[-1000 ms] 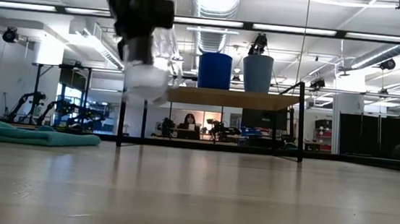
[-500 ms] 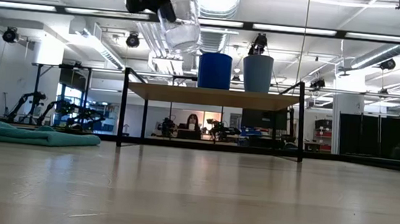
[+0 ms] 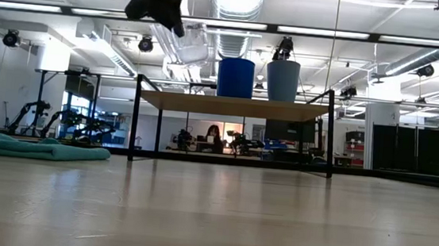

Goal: Stack small to large cups/mugs on shelf
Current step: Put the transparent mug on the shelf, then return to Home Position

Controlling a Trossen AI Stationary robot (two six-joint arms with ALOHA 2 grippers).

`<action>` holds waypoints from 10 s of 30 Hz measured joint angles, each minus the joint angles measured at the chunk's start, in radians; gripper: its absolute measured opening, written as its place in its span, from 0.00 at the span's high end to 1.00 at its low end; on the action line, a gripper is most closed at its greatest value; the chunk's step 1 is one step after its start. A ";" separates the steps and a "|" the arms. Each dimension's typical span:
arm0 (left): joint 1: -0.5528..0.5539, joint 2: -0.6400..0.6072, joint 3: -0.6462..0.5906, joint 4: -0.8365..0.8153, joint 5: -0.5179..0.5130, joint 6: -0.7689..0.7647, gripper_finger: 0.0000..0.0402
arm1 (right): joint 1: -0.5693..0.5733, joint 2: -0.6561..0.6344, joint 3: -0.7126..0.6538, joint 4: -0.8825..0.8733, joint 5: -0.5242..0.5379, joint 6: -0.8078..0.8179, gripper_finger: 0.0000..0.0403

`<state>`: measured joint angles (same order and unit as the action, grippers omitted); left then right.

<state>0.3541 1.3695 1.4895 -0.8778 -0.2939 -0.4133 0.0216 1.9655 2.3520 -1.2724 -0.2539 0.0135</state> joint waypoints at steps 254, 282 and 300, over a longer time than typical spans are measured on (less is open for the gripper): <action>0.167 -0.879 -0.437 0.150 0.080 0.132 0.84 | -0.146 -1.461 -1.540 0.983 0.072 0.273 0.90; 0.167 -1.324 -0.883 0.232 0.084 -0.019 0.84 | -0.147 -1.690 -1.916 1.217 0.071 0.320 0.90; 0.168 -1.342 -1.181 0.410 0.088 0.029 0.84 | -0.147 -1.748 -2.261 1.559 0.155 0.417 0.90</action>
<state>0.5217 0.0277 0.3086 -0.4683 -0.2062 -0.3847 -0.1253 0.2176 0.0911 0.2864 -0.0991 0.4302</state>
